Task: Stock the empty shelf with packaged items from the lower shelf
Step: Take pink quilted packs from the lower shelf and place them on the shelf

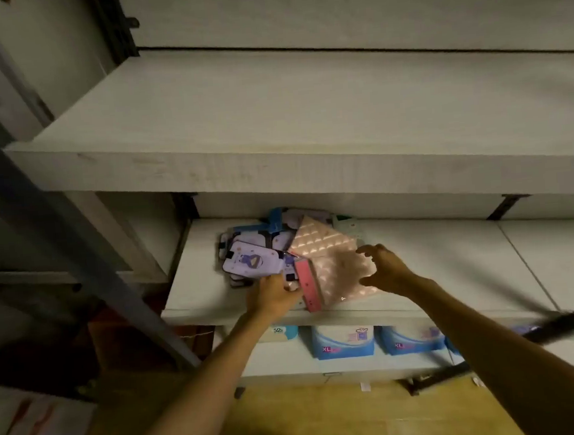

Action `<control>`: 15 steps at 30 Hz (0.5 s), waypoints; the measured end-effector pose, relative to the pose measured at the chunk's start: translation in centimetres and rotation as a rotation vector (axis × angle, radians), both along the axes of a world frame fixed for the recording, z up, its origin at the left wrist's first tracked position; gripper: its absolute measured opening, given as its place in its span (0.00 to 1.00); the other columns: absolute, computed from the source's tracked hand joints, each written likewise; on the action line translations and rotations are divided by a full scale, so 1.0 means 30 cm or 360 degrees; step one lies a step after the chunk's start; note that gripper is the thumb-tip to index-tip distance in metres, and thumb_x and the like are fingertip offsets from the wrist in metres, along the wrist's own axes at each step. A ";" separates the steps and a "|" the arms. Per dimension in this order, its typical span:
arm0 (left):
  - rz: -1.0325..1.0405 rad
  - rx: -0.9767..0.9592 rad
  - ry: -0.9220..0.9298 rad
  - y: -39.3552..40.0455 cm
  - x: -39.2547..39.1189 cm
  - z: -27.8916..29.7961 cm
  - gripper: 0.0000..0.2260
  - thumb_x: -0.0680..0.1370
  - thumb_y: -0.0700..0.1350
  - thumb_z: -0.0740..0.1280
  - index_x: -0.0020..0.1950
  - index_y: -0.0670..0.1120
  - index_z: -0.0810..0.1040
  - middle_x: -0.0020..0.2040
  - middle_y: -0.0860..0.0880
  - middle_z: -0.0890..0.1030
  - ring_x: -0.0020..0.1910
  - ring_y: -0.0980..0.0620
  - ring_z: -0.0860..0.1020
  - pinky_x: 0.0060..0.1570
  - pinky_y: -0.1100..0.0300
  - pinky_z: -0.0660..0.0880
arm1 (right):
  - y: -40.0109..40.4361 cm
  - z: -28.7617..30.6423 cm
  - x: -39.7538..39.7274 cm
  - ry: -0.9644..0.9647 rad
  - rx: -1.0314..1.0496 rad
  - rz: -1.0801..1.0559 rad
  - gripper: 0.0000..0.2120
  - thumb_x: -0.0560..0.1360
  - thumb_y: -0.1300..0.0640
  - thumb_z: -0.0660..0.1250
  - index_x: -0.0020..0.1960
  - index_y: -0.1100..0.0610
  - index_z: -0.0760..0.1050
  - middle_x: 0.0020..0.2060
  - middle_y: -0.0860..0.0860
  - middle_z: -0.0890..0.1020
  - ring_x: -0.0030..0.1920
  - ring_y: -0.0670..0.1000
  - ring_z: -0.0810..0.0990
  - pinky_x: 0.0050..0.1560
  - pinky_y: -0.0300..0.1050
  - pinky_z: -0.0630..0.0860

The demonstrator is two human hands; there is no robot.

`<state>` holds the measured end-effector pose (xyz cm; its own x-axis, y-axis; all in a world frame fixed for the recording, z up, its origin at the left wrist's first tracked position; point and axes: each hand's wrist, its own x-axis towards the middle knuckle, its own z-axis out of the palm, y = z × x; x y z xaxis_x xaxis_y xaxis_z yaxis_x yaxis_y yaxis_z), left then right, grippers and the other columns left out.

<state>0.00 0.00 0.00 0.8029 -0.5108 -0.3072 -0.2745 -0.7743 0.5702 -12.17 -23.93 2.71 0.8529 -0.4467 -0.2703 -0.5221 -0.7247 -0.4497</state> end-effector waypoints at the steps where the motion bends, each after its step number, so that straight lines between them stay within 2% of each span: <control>1: 0.0085 0.0005 0.0100 -0.019 -0.008 -0.022 0.23 0.68 0.68 0.64 0.31 0.48 0.74 0.29 0.51 0.77 0.32 0.49 0.77 0.33 0.60 0.72 | -0.008 -0.005 0.006 -0.0009 0.0028 -0.0042 0.33 0.69 0.57 0.77 0.71 0.52 0.69 0.67 0.57 0.73 0.65 0.58 0.74 0.63 0.52 0.76; 3: 0.0260 -0.0068 0.0336 -0.058 -0.037 -0.051 0.28 0.60 0.75 0.64 0.37 0.50 0.81 0.32 0.52 0.82 0.34 0.49 0.81 0.38 0.57 0.79 | -0.022 -0.012 0.006 0.0002 0.0067 -0.0091 0.32 0.70 0.57 0.76 0.71 0.53 0.69 0.67 0.57 0.73 0.64 0.58 0.75 0.63 0.51 0.76; 5: 0.0353 -0.0174 0.0510 -0.103 -0.070 -0.074 0.34 0.54 0.78 0.66 0.43 0.52 0.83 0.36 0.53 0.85 0.38 0.51 0.84 0.43 0.54 0.83 | -0.043 -0.027 0.006 0.0023 0.0067 -0.0103 0.31 0.71 0.57 0.76 0.71 0.52 0.69 0.66 0.57 0.74 0.64 0.57 0.75 0.62 0.50 0.76; 7: 0.0430 -0.0202 0.0594 -0.144 -0.093 -0.083 0.38 0.49 0.78 0.68 0.45 0.52 0.83 0.40 0.53 0.85 0.40 0.52 0.84 0.45 0.54 0.83 | -0.063 -0.037 0.003 0.0036 0.0071 -0.0111 0.31 0.71 0.57 0.76 0.71 0.52 0.69 0.66 0.56 0.74 0.63 0.57 0.75 0.61 0.49 0.76; 9: 0.0493 -0.0208 0.0624 -0.170 -0.117 -0.059 0.37 0.48 0.75 0.72 0.47 0.51 0.82 0.42 0.52 0.85 0.41 0.52 0.84 0.46 0.55 0.82 | -0.079 -0.040 0.003 0.0047 0.0069 -0.0117 0.30 0.71 0.57 0.75 0.71 0.52 0.69 0.65 0.56 0.74 0.62 0.56 0.75 0.61 0.48 0.76; 10: 0.0533 -0.0225 0.0645 -0.184 -0.123 -0.043 0.33 0.52 0.71 0.76 0.47 0.50 0.82 0.42 0.51 0.85 0.41 0.51 0.84 0.46 0.56 0.82 | -0.086 -0.042 0.003 0.0044 0.0069 -0.0128 0.30 0.71 0.57 0.75 0.71 0.52 0.69 0.65 0.56 0.74 0.62 0.56 0.75 0.61 0.48 0.76; 12: 0.0585 -0.0269 0.0672 -0.198 -0.128 -0.018 0.18 0.64 0.55 0.80 0.47 0.48 0.83 0.43 0.47 0.85 0.42 0.49 0.84 0.45 0.55 0.83 | -0.097 -0.046 0.005 0.0028 0.0070 -0.0140 0.30 0.72 0.57 0.75 0.71 0.52 0.69 0.65 0.56 0.74 0.62 0.56 0.76 0.60 0.48 0.77; 13: 0.0604 -0.0302 0.0663 -0.200 -0.121 -0.017 0.12 0.68 0.49 0.79 0.45 0.47 0.82 0.44 0.46 0.85 0.43 0.47 0.84 0.46 0.54 0.83 | -0.103 -0.049 0.008 0.0018 0.0073 -0.0142 0.29 0.72 0.57 0.74 0.71 0.53 0.69 0.64 0.56 0.74 0.61 0.56 0.76 0.60 0.48 0.77; 15: 0.0608 -0.0344 0.0620 -0.196 -0.107 -0.016 0.04 0.72 0.44 0.74 0.42 0.45 0.80 0.44 0.43 0.84 0.45 0.45 0.83 0.49 0.51 0.83 | -0.110 -0.048 0.017 0.0006 0.0076 -0.0149 0.28 0.73 0.57 0.73 0.70 0.53 0.70 0.64 0.56 0.74 0.61 0.56 0.76 0.58 0.47 0.77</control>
